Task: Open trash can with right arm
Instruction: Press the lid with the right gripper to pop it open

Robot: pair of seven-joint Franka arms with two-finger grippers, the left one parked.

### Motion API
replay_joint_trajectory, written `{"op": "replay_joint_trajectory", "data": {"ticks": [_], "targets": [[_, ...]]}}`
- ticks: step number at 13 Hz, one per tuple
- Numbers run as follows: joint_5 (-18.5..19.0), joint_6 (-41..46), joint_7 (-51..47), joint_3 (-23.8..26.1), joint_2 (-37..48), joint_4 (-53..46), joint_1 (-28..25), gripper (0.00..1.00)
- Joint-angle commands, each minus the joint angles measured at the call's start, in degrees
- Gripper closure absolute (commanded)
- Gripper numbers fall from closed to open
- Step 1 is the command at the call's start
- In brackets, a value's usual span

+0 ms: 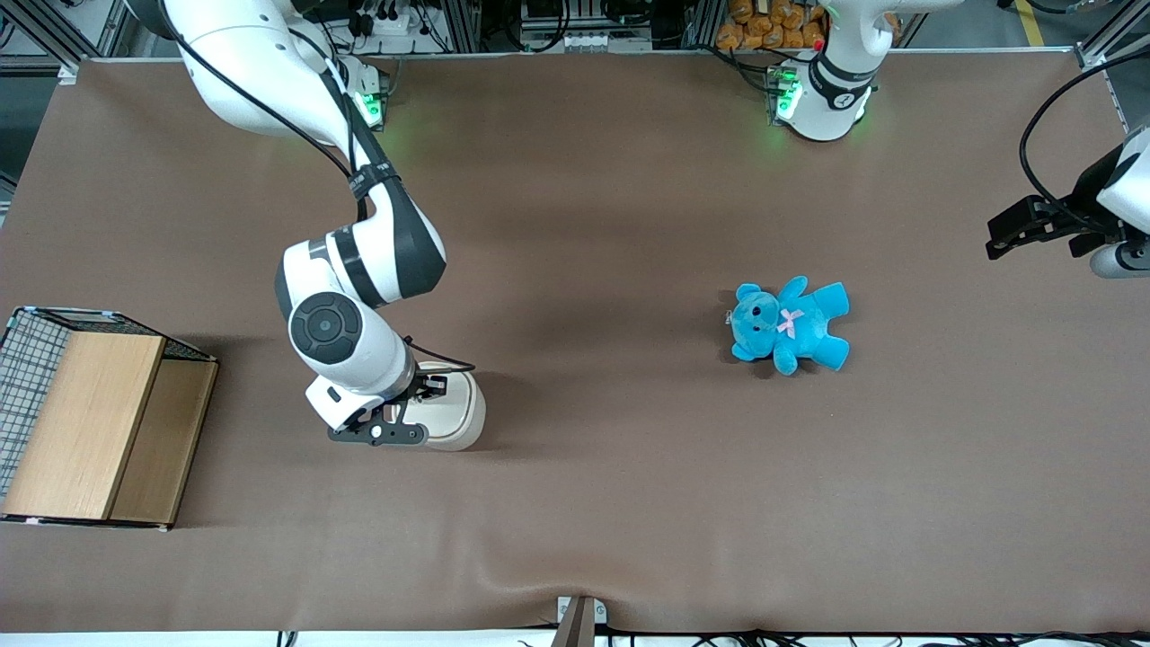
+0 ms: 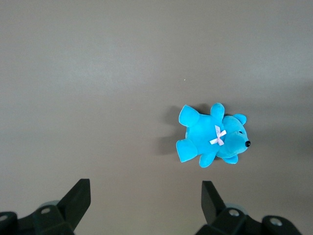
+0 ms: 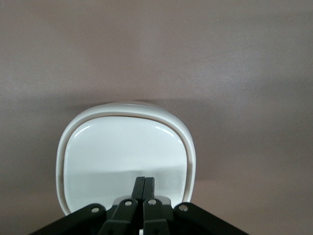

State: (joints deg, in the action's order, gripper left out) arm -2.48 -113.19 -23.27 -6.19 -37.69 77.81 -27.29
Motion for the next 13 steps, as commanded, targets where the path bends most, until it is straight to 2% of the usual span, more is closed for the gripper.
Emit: {"op": "replay_joint_trajectory", "data": {"ticks": [1, 5, 9, 13], "targets": [[0.99, -2.29, -0.9, 0.56, -0.63, 0.94, 0.57, 1.0], [1.07, -5.11, -0.81, 0.47, -0.72, 3.23, -0.05, 1.0], [1.08, -3.8, -0.38, 0.65, 0.59, 2.09, 0.04, 1.0], [0.02, 4.36, 2.34, 0.91, 5.59, -0.02, 0.57, 1.0]]}}
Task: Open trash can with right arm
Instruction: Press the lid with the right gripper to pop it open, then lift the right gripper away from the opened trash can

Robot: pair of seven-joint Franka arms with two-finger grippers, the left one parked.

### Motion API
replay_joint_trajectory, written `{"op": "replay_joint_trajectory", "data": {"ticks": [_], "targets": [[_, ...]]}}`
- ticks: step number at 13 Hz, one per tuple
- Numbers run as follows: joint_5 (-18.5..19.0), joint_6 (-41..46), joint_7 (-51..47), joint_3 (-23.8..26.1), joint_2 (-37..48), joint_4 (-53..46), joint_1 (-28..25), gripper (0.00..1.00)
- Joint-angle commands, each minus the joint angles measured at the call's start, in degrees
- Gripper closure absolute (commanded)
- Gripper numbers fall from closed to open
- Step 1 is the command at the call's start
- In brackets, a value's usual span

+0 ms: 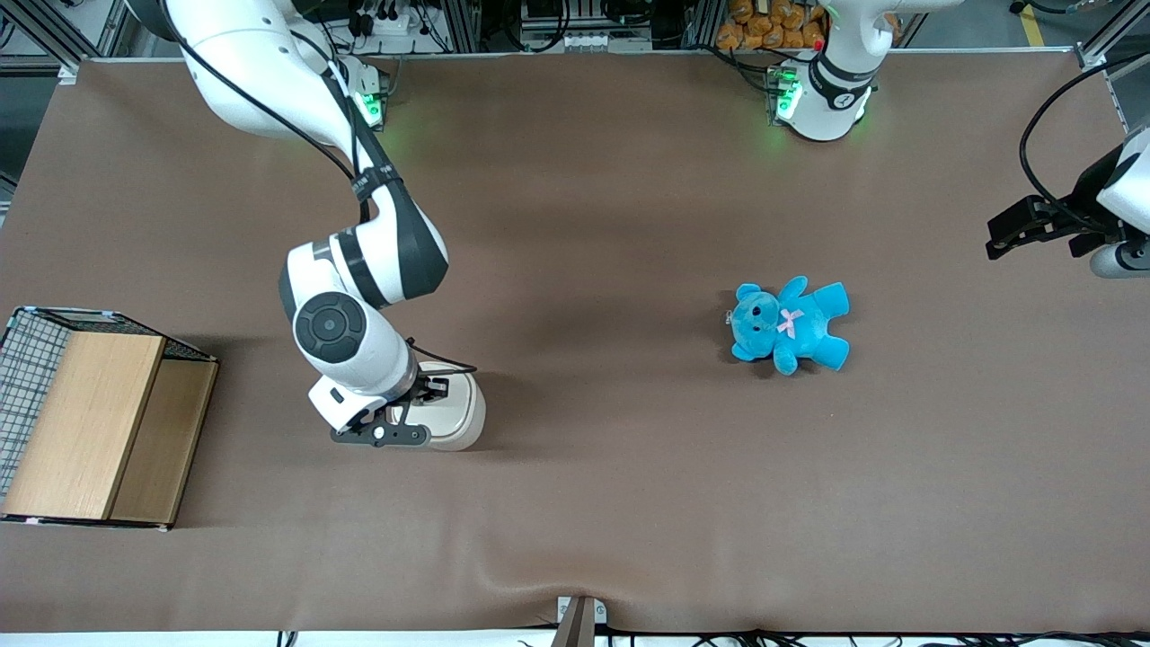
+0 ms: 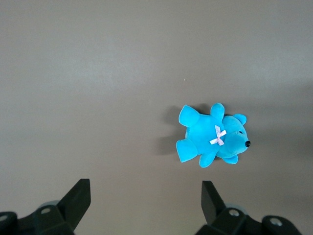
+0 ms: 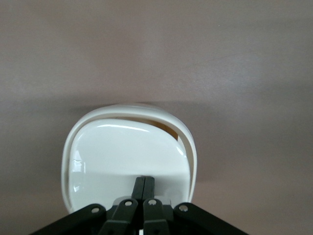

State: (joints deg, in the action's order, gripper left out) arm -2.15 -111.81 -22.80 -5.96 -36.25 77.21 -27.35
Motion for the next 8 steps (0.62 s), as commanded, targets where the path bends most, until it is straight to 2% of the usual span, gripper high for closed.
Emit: {"op": "replay_joint_trajectory", "data": {"ticks": [1, 2, 3, 4, 8], "targets": [[-0.31, 4.92, 3.54, 0.52, 5.47, 0.58, 0.81, 1.0], [-0.31, 6.68, 4.86, 0.51, 7.05, 0.58, 1.59, 0.7], [-0.31, 8.09, 5.83, 0.6, 8.81, 0.58, 2.47, 0.31], [-0.31, 9.93, 7.58, 0.6, 10.39, 0.66, 3.18, 0.0], [-1.98, 17.31, 18.91, 0.51, 16.2, 0.93, 9.4, 0.0]]}}
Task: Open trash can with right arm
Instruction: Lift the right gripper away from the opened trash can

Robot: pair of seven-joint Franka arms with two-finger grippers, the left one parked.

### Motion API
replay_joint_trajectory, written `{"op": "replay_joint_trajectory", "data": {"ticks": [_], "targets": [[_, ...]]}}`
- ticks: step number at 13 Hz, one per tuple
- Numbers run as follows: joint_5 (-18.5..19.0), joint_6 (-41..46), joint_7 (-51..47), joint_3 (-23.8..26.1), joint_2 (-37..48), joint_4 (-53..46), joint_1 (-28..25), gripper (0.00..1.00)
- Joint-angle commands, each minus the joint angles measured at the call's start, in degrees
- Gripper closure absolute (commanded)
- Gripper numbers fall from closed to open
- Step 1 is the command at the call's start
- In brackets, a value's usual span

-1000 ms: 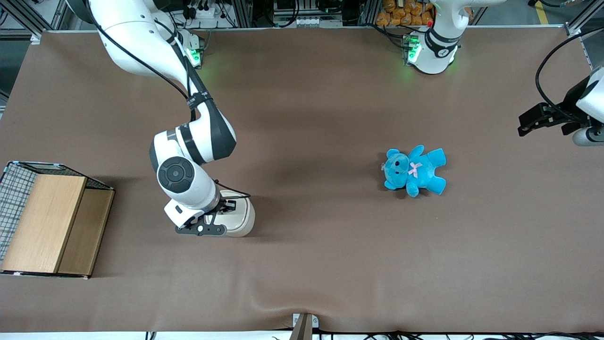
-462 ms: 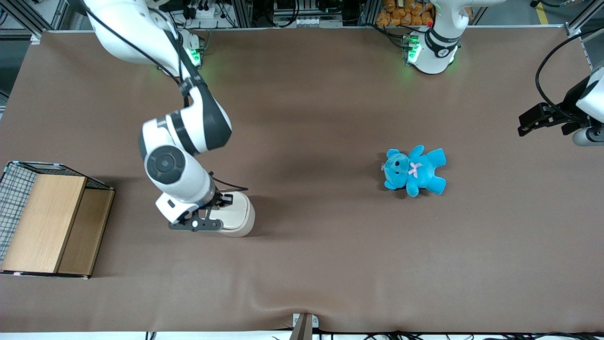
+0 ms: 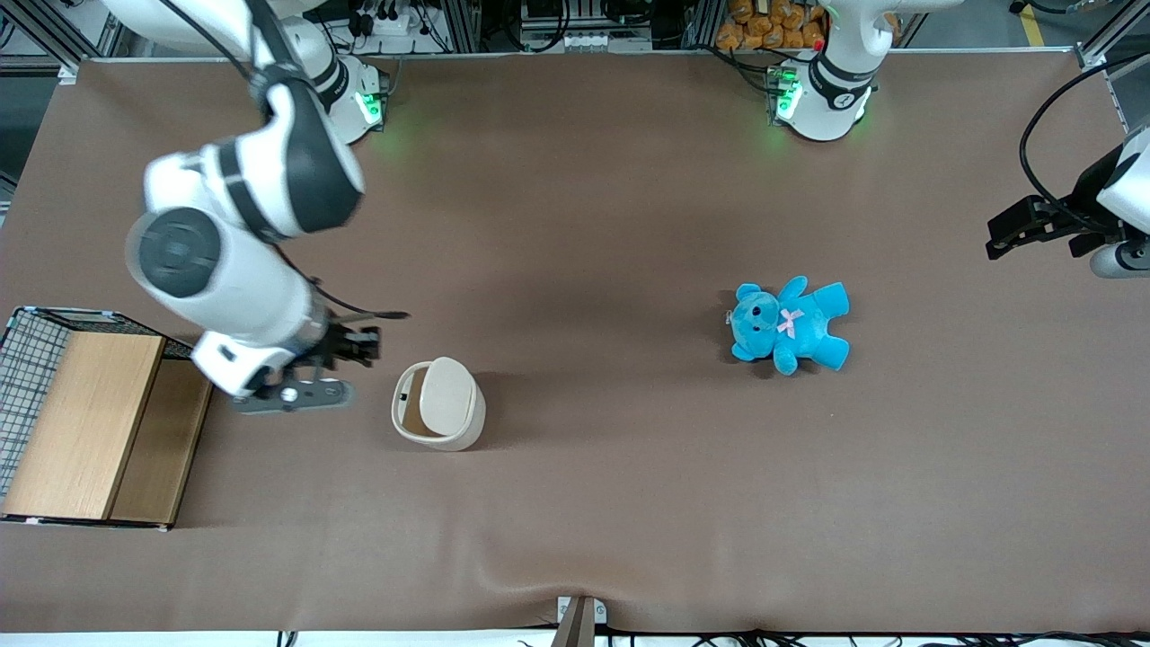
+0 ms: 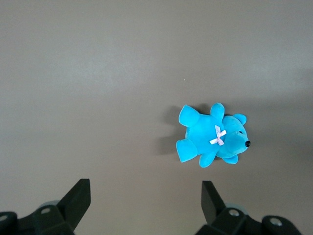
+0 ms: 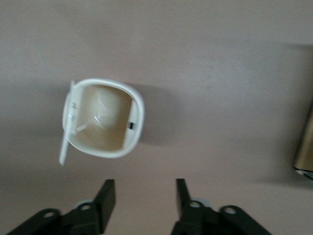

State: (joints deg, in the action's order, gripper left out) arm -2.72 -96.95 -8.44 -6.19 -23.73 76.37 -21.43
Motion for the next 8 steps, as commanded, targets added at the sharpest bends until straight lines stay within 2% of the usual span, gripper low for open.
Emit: {"op": "replay_joint_trajectory", "data": {"ticks": [1, 8], "targets": [[-1.41, 4.04, 5.79, 0.66, 5.25, 1.94, 4.89, 0.0], [-1.15, 14.41, 7.46, 0.66, 17.12, 1.94, 14.65, 0.0]]}}
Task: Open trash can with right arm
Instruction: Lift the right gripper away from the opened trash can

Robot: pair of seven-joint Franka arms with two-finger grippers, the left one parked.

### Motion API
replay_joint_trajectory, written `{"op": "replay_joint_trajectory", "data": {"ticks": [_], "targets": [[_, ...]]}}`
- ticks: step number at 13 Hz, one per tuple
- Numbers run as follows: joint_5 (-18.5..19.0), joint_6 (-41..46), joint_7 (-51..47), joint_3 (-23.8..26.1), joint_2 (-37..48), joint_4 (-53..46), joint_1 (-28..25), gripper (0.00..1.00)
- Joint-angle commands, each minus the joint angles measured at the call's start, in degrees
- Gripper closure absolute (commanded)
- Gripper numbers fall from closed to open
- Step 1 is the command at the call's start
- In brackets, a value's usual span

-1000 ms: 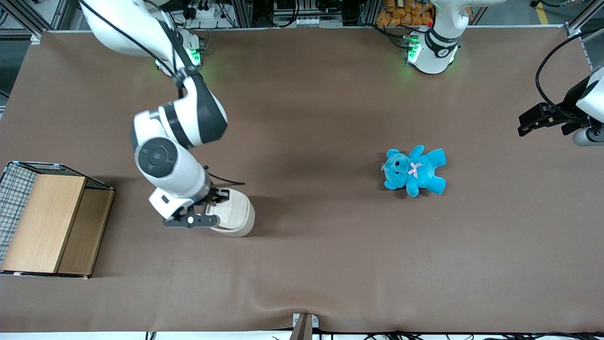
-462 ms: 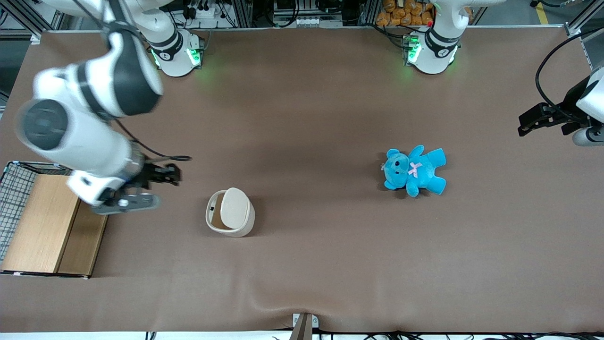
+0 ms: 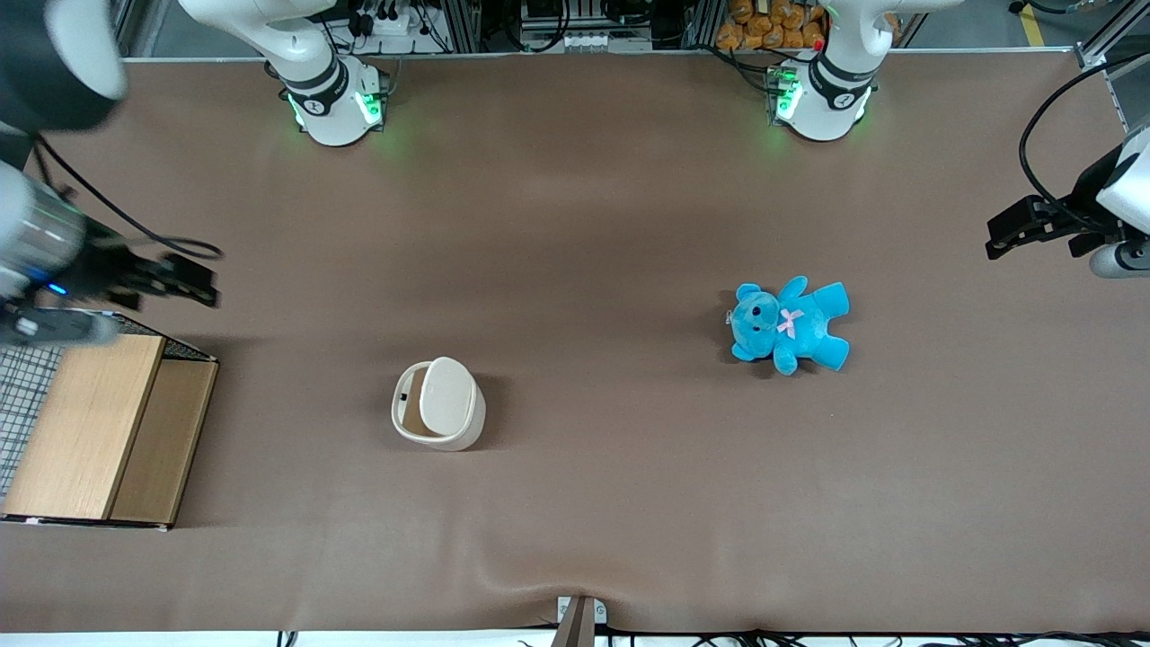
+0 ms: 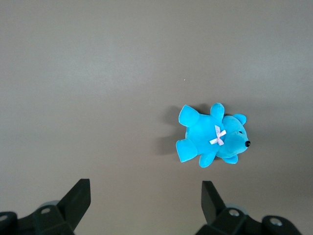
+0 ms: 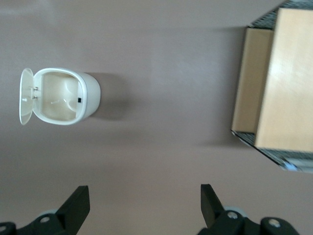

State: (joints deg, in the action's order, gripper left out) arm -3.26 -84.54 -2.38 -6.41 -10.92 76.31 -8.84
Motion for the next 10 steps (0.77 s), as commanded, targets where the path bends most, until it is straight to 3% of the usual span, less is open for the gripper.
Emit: {"op": "replay_joint_trajectory", "data": {"ticks": [1, 6, 10], "targets": [[-0.08, 3.49, 3.15, 0.78, 5.98, 2.0, 2.77, 0.0], [0.98, 11.24, 3.88, 3.33, 8.99, 0.42, 7.25, 0.0], [1.68, 16.69, -2.86, 6.66, 8.81, -2.66, 9.8, 0.0]]}}
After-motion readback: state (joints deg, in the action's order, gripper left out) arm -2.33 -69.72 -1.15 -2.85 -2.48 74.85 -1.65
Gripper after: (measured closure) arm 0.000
